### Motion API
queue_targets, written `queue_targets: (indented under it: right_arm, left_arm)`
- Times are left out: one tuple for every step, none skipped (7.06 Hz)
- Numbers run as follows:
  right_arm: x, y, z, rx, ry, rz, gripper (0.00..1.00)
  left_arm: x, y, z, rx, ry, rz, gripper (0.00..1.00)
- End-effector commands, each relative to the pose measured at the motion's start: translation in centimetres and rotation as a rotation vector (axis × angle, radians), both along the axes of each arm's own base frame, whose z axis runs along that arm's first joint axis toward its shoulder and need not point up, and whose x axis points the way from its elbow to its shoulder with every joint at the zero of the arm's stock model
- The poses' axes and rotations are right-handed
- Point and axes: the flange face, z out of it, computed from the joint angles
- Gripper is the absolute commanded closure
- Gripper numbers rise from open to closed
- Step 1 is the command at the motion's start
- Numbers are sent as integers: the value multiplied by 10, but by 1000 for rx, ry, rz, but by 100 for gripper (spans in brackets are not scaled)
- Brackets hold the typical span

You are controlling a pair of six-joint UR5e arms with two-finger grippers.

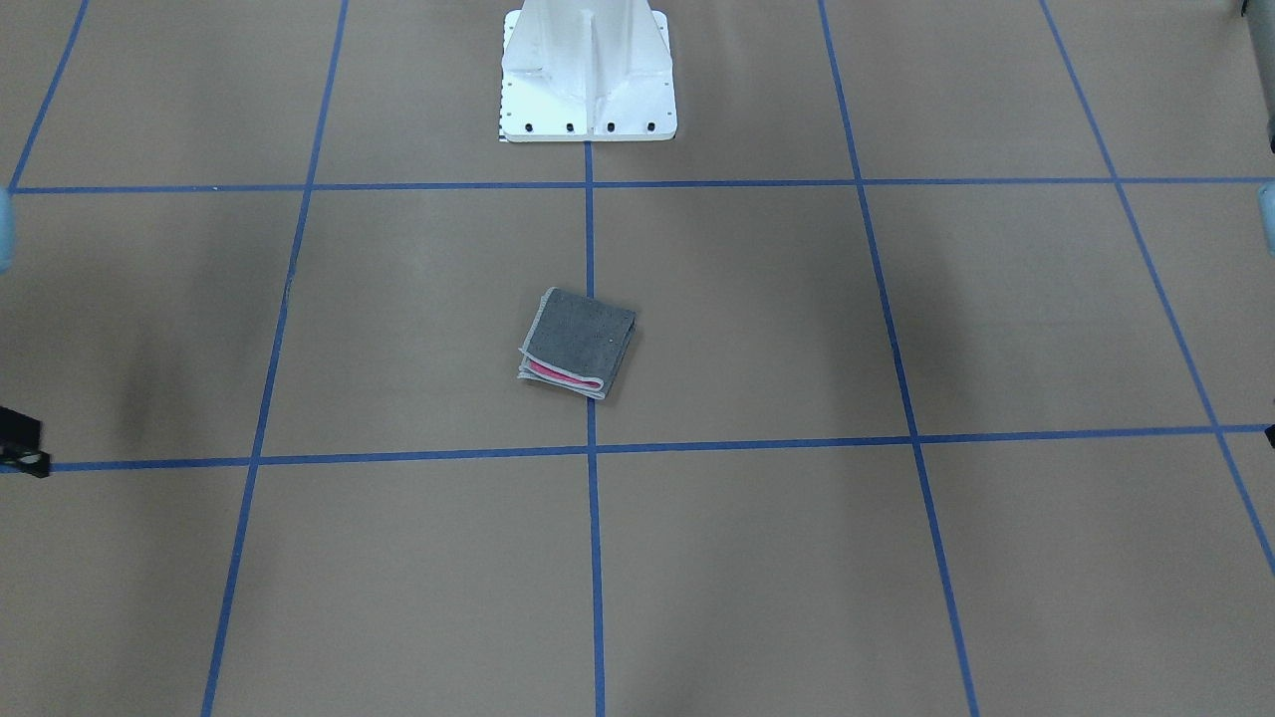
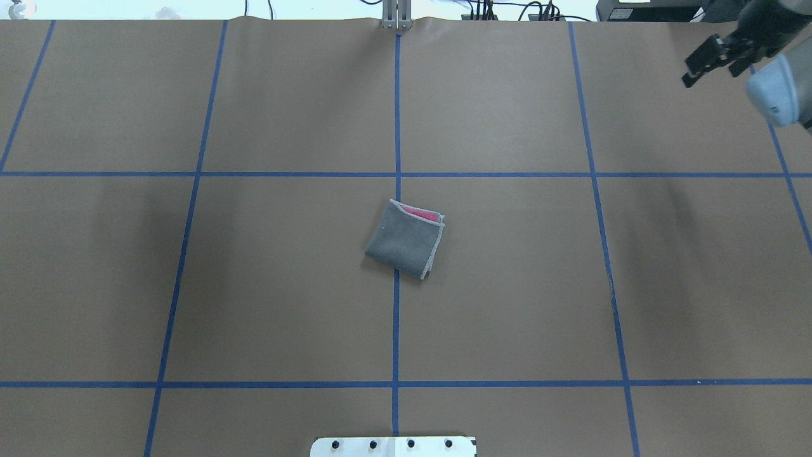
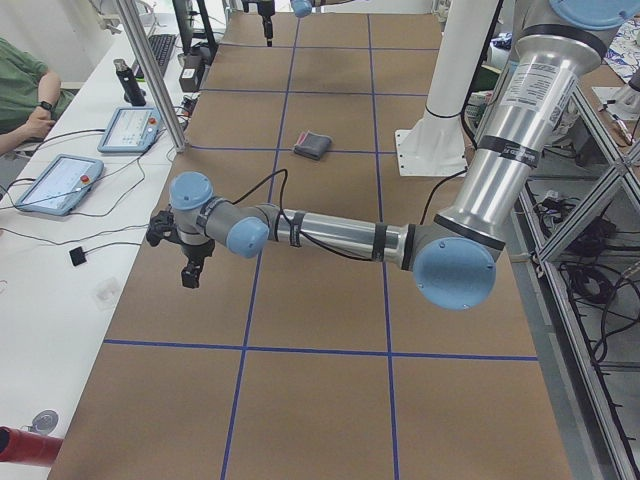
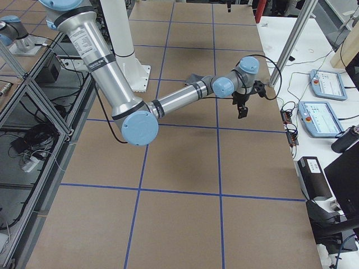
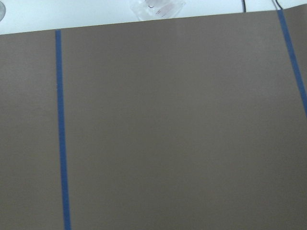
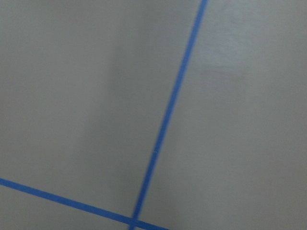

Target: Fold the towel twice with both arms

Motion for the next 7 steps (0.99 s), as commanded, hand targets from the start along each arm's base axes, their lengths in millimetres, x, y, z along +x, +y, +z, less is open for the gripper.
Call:
queue_targets:
  right_arm:
    - [102,22,52,-90,36,27,0]
    - [109,49,97,-112,68,29,0]
    - [115,63,122,-40,117,38,0]
    - [122,89,156,-7,108,53,0]
    - [144,98,162,-76,64,89,0]
    - [147,121,178,-167,-63,92,0]
    - [151,147,189,-179,-81,101,0]
  left_arm:
    - [-61,45,53,50,32,84,0]
    - [-81,62,54,105,16,101,0]
    - [-82,78,48,124,7,102,0]
    - [-79,78,46,124,5,107,0]
    - [-78,80,50,115,-9,105,0]
    - [-79,101,82,66,-63,95,0]
    - [-81,105,102,32,-108,90,0]
